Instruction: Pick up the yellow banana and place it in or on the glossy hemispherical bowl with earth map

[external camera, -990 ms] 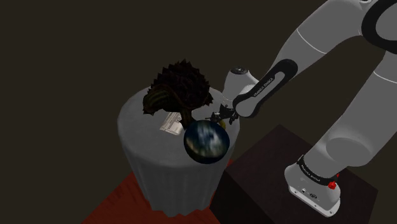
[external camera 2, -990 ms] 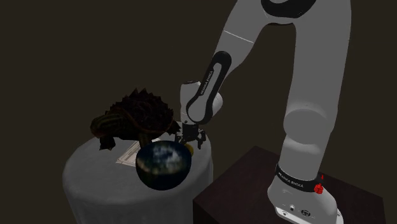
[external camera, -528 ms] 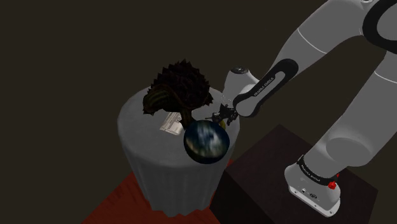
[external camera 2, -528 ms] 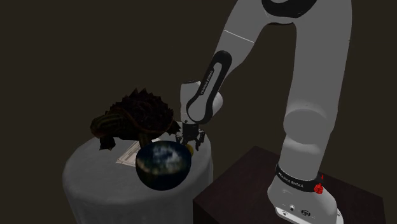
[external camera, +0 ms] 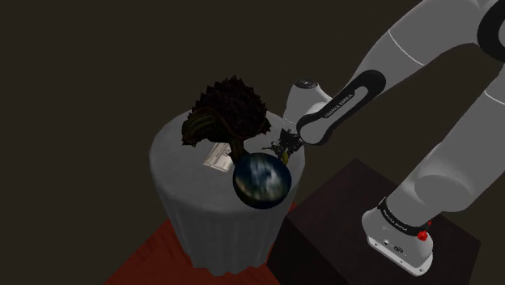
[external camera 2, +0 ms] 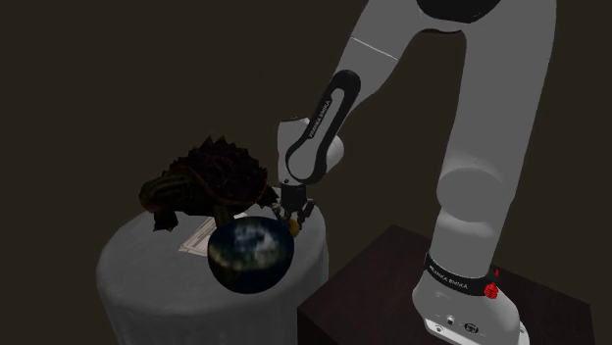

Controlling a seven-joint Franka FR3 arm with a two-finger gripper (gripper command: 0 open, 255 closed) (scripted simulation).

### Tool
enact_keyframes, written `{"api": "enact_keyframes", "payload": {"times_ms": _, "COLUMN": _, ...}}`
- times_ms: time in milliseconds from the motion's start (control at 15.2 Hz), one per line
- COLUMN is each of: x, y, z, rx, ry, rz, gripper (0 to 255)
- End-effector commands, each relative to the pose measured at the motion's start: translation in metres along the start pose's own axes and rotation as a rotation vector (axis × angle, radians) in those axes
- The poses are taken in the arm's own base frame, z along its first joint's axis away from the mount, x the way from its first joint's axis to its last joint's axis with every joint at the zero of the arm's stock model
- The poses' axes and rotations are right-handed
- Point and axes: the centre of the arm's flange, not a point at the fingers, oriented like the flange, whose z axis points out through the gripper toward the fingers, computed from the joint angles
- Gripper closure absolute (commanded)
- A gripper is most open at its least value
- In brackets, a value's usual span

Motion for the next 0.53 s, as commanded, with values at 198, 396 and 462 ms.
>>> {"api": "enact_keyframes", "payload": {"times_ms": 198, "x": 0.002, "y": 0.000, "z": -0.027, "rx": 0.000, "ry": -0.001, "rz": -0.001, "gripper": 255}}
{"api": "enact_keyframes", "payload": {"times_ms": 396, "x": 0.002, "y": 0.000, "z": -0.043, "rx": 0.000, "ry": -0.001, "rz": -0.001, "gripper": 255}}
{"api": "enact_keyframes", "payload": {"times_ms": 462, "x": 0.002, "y": 0.000, "z": -0.048, "rx": 0.000, "ry": -0.001, "rz": -0.001, "gripper": 255}}
